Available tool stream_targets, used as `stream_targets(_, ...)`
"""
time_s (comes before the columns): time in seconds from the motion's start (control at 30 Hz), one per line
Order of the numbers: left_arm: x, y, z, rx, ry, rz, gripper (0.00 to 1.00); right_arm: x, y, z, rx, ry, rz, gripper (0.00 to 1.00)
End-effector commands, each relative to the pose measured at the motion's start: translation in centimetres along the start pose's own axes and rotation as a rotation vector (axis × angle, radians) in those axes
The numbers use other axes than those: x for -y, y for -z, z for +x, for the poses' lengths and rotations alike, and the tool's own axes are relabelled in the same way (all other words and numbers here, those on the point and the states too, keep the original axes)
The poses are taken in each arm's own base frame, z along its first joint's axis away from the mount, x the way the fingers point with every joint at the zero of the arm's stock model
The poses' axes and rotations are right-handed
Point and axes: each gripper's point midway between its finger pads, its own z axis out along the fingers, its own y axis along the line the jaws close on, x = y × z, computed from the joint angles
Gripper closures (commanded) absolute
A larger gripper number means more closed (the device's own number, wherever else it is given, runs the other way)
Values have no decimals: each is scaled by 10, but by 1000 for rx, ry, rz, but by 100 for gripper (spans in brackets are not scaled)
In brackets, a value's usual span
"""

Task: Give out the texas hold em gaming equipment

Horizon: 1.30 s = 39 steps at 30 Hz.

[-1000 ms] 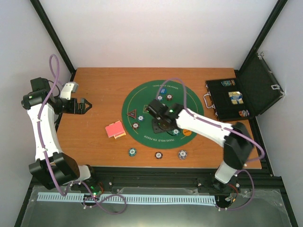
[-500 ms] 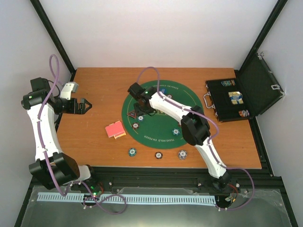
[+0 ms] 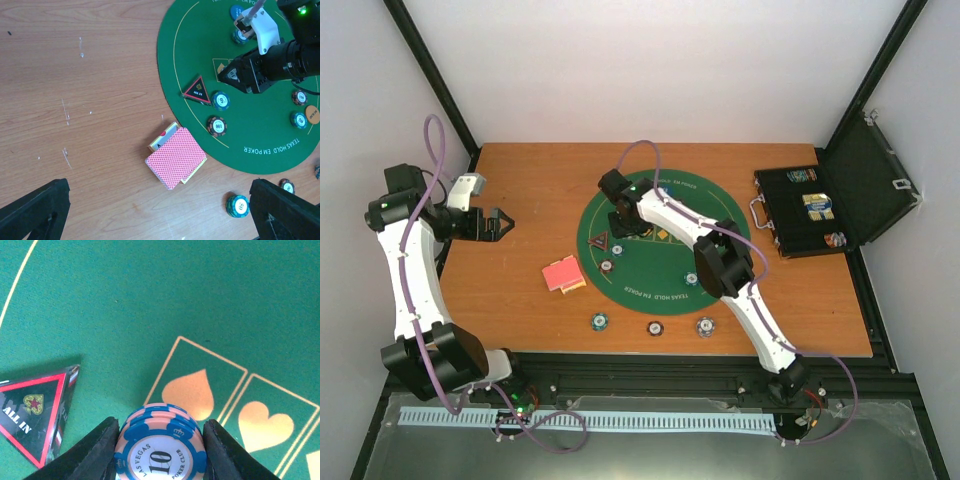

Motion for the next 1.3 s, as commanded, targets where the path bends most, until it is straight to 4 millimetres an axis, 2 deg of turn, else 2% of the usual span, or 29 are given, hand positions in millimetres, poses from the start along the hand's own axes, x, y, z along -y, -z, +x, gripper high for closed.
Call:
stream_targets(0.0, 3, 6, -6, 19, -37, 0, 0, -6, -7, -5, 1, 14, -25, 78)
stream_targets(0.37, 1, 4, -5, 16, -40, -6, 0, -4, -15, -1, -18, 9, -20, 77)
stream_targets(0.47, 1, 5, -5, 15, -40, -8, 0, -5, -16, 0, -24, 8, -26, 69)
stream_targets(0.53, 2, 7, -6, 19, -44, -8, 0, -4, -16, 0, -27, 4, -23, 57)
stream_targets(0.6, 4, 8, -7, 24, -46, -6, 0, -2, -14, -1, -25, 2, -17, 50)
stream_targets(0.77, 2, 7, -5, 16, -48, -9, 0, 0, 8, -13, 15, 9, -5, 42)
stream_targets(0.93, 2, 7, -4, 12, -51, -19, 0, 9, 52, -21, 60, 0, 30, 37)
stream_targets(1.03, 4, 12, -6, 18, -60, -23, 0, 18, 84, -10, 94, -4, 56, 34)
stream_targets(1.1, 6, 14, -7, 17, -62, -16, 0, 29, 92, 19, 69, -9, 85, 32)
stream_targets(1.2, 8, 13, -6, 9, -56, -4, 0, 37, 128, 55, 113, -31, 62, 30)
stream_targets(1.27, 9, 12, -4, 7, -47, 7, 0, 48, 139, 88, 116, -58, 61, 27)
